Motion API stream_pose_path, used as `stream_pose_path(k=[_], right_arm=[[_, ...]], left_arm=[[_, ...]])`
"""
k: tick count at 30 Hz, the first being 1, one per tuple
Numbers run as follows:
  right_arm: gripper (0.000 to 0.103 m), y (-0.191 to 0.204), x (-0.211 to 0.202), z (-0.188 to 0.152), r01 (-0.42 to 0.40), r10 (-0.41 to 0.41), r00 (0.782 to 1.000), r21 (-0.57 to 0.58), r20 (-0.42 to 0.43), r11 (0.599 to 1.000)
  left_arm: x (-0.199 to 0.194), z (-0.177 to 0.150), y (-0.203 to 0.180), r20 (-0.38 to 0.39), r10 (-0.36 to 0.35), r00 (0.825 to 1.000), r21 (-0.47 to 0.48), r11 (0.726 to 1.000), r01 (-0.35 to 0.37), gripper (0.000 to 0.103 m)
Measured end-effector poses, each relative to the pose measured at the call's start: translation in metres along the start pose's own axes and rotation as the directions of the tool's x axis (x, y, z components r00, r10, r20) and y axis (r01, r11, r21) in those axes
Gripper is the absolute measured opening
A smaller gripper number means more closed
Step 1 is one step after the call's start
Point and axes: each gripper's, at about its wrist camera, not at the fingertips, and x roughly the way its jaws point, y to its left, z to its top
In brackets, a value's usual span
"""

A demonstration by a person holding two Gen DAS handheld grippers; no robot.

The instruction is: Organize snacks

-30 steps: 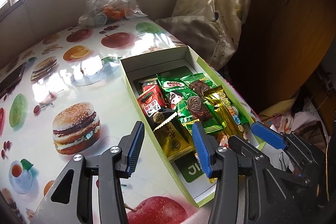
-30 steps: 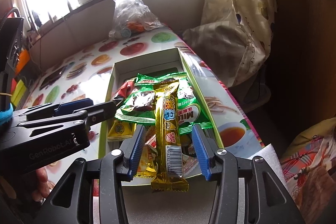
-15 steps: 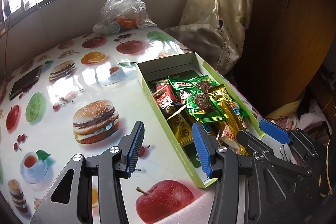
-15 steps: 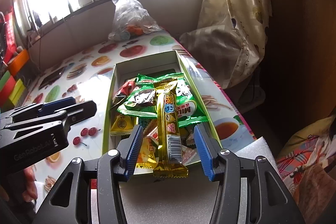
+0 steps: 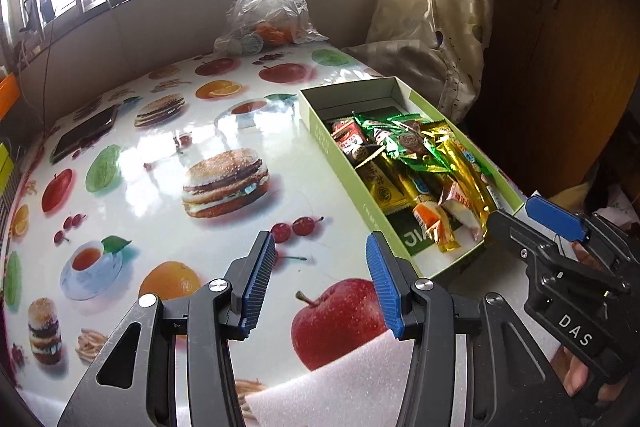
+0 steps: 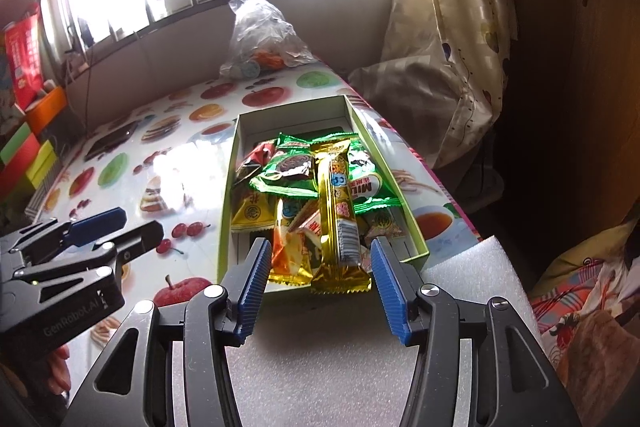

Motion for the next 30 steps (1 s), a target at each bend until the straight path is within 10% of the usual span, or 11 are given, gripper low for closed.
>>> stream_pose_path(k=[30], right_arm=[[0.056,0.002,0.009,-0.060,0.064,-0.064,0.993,0.001,-0.098,0.998]], left_arm=[[0.014,-0.065,-0.001,-0.089,0.020,0.996,0.003,1.000,-0.019,0.049]])
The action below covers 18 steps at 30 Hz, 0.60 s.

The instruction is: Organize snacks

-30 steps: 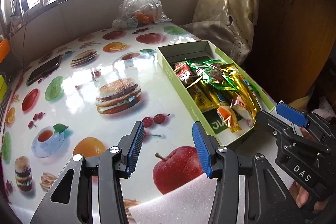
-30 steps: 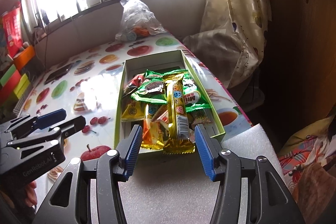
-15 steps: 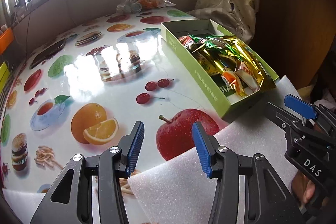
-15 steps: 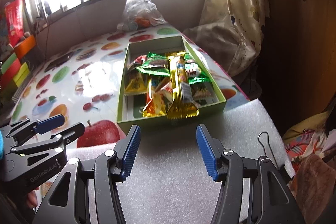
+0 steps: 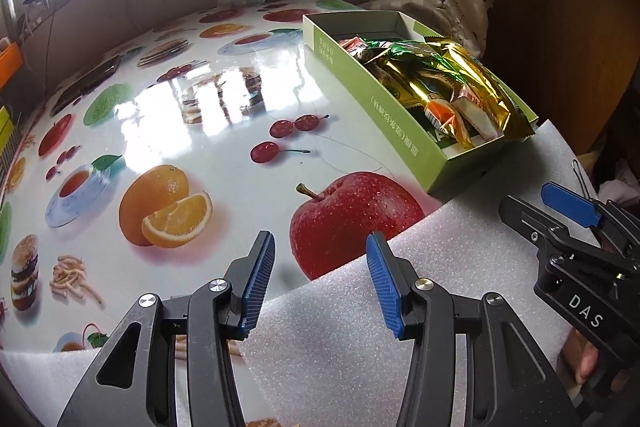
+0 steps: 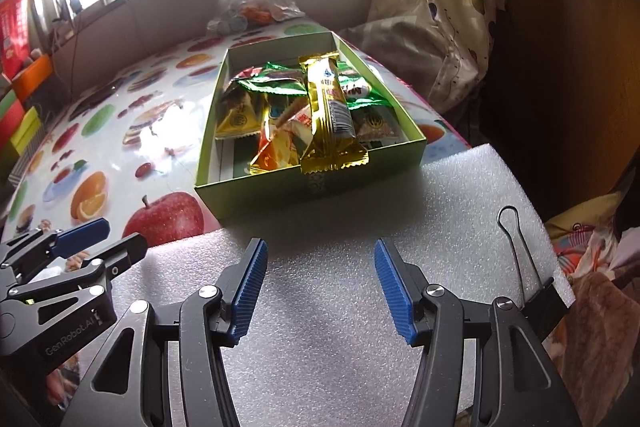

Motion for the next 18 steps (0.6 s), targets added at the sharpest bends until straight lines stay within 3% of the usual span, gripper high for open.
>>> stream_pose_path(k=[18], right_arm=[[0.058,0.0060,0.0056,-0.0052,0.049,-0.049,0.999,-0.013,0.014,0.999]], left_arm=[[0.0013,-0.0047,0.0070,0.016,-0.028,0.999,-0.057,0.998,0.029,0.050]])
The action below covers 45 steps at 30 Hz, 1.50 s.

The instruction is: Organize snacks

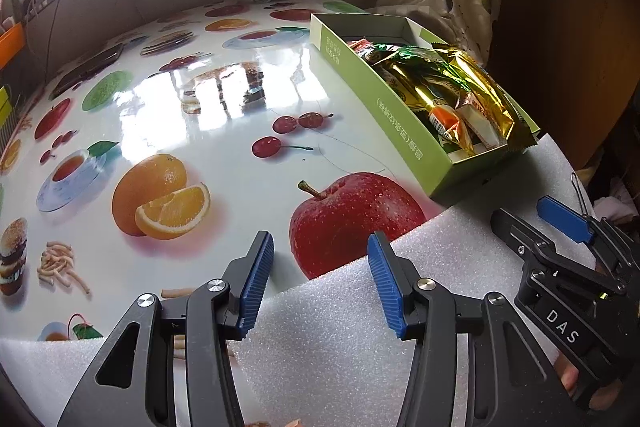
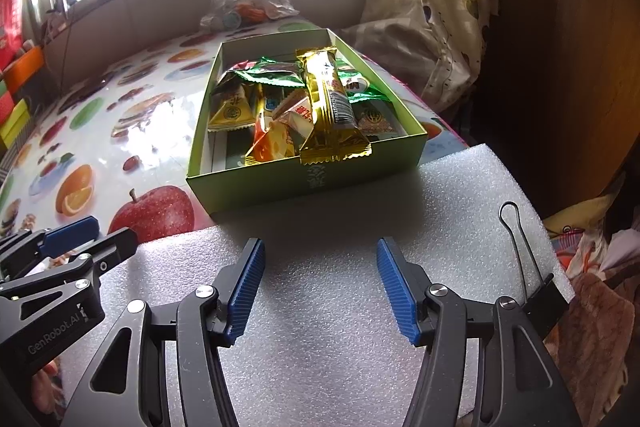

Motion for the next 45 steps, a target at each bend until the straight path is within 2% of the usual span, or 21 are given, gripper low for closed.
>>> stream_pose_path(k=[45], right_arm=[[0.059,-0.0001,0.0001,-0.0012,0.001,-0.001,1.000,-0.001,0.004,1.000]], left_arm=[[-0.0005,-0.0004,0.0021,0.001,-0.004,1.000,-0.011,1.000,0.004,0.050]])
